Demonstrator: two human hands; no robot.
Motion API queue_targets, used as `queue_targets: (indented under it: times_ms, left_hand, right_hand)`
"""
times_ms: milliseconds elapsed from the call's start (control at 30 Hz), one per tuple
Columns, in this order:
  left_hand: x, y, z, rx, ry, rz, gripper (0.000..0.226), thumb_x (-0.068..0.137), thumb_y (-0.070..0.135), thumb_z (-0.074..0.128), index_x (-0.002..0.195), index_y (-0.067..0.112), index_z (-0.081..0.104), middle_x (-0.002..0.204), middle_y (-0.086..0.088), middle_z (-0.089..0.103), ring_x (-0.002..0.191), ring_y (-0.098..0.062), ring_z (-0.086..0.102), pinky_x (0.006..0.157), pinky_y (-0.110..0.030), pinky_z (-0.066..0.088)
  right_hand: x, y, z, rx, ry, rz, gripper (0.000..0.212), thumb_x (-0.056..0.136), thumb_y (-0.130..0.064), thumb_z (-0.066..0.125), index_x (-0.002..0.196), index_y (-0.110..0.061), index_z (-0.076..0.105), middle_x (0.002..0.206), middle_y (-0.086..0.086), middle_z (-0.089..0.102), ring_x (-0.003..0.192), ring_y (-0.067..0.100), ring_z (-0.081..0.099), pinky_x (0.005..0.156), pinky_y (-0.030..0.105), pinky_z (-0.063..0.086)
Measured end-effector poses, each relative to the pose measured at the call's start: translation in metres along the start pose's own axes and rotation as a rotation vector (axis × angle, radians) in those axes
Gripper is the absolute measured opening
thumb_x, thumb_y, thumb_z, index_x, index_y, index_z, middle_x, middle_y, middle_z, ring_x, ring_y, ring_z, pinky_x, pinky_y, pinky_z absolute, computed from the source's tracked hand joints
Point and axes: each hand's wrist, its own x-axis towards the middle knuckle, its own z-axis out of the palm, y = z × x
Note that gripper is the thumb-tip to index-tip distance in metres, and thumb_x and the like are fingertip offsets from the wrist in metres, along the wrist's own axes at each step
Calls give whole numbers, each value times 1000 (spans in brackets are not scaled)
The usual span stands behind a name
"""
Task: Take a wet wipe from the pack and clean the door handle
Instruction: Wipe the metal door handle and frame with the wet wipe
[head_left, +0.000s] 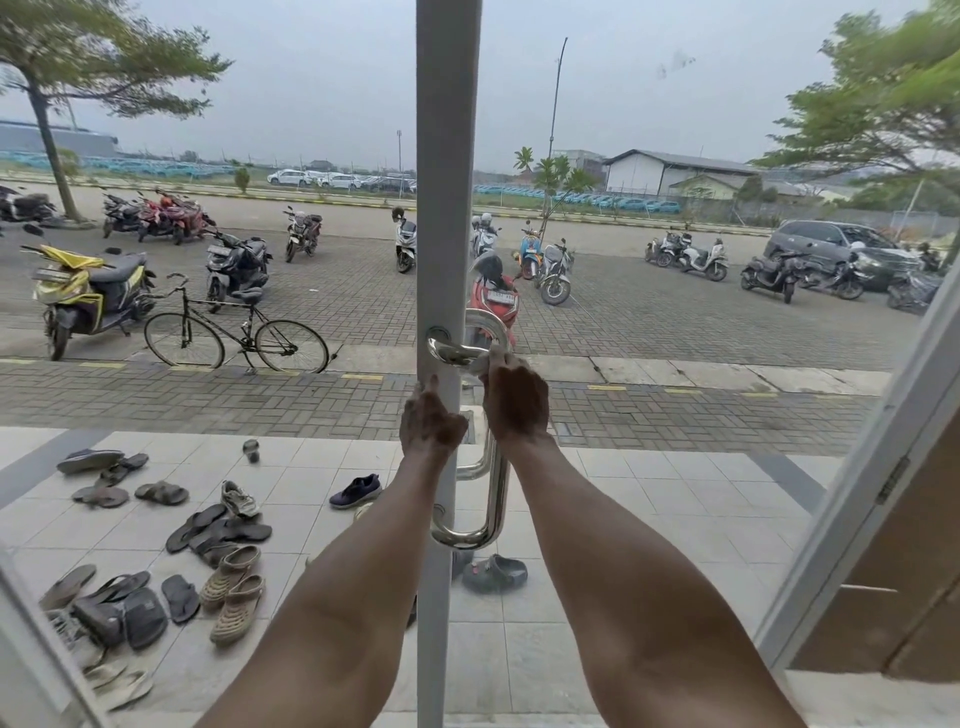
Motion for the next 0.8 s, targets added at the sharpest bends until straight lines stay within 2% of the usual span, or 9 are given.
queue_targets:
  times_ms: [133, 200, 267, 367, 467, 567, 667, 800]
  left_hand:
    - [-2, -5, 5, 215, -60, 102, 74, 80, 5, 58, 146, 14, 28, 147, -21, 36, 120, -38, 53, 96, -44, 50]
    - [-3, -9, 5, 266, -23, 118, 71, 80, 3, 59, 144, 10, 30, 146, -21, 38, 123, -36, 51, 96, -42, 49]
    - [-3, -11, 2, 242, 34, 118, 70, 79, -1, 58, 143, 4, 31, 147, -21, 38, 129, -35, 46, 101, -41, 47]
    - [-2, -9, -5, 167, 103, 179, 75, 77, -8, 52, 147, 2, 28, 151, -17, 36, 134, -32, 42, 104, -41, 46]
    - [-3, -3, -16, 148, 115, 250, 76, 78, -9, 49, 149, 7, 27, 154, -10, 34, 132, -29, 46, 100, -40, 49]
    - [-6, -2, -26, 162, 112, 291, 65, 86, 3, 50, 148, 10, 30, 152, -7, 38, 126, -29, 52, 96, -40, 51]
    - [-4, -4, -37, 166, 152, 337, 60, 92, 21, 53, 147, 10, 32, 149, -7, 43, 121, -31, 56, 88, -40, 51]
    - [5, -6, -49, 141, 147, 362, 62, 89, 21, 57, 147, 14, 35, 148, -2, 44, 117, -30, 59, 83, -40, 53]
  right_hand:
    - [6, -12, -3, -110, -21, -76, 32, 99, -6, 34, 125, -4, 52, 116, 12, 65, 105, 27, 63, 80, 36, 53]
    - [8, -14, -7, -181, -9, -129, 36, 96, -3, 31, 123, 0, 55, 112, 15, 66, 100, 28, 66, 77, 36, 54]
    - [8, -14, -8, -284, 50, -179, 41, 90, -3, 32, 116, -5, 63, 102, 9, 71, 90, 22, 69, 69, 30, 56]
    - [10, -17, -9, -359, -8, -264, 34, 92, -8, 39, 115, -10, 63, 102, 3, 71, 90, 18, 69, 69, 28, 55]
    - [15, -27, -17, -376, -54, -273, 20, 88, -14, 54, 102, -16, 69, 90, -1, 72, 83, 15, 69, 64, 26, 53]
    - [26, -47, -14, -264, -166, -282, 19, 90, -9, 51, 94, -10, 70, 91, 9, 72, 86, 27, 69, 68, 34, 52]
    - [42, -68, -12, -138, -183, -229, 19, 89, -14, 54, 89, -10, 72, 92, 11, 73, 88, 29, 70, 72, 36, 53]
    - [52, -74, -7, -107, -210, -166, 20, 90, -17, 54, 85, -11, 72, 90, 11, 74, 88, 28, 71, 73, 33, 53]
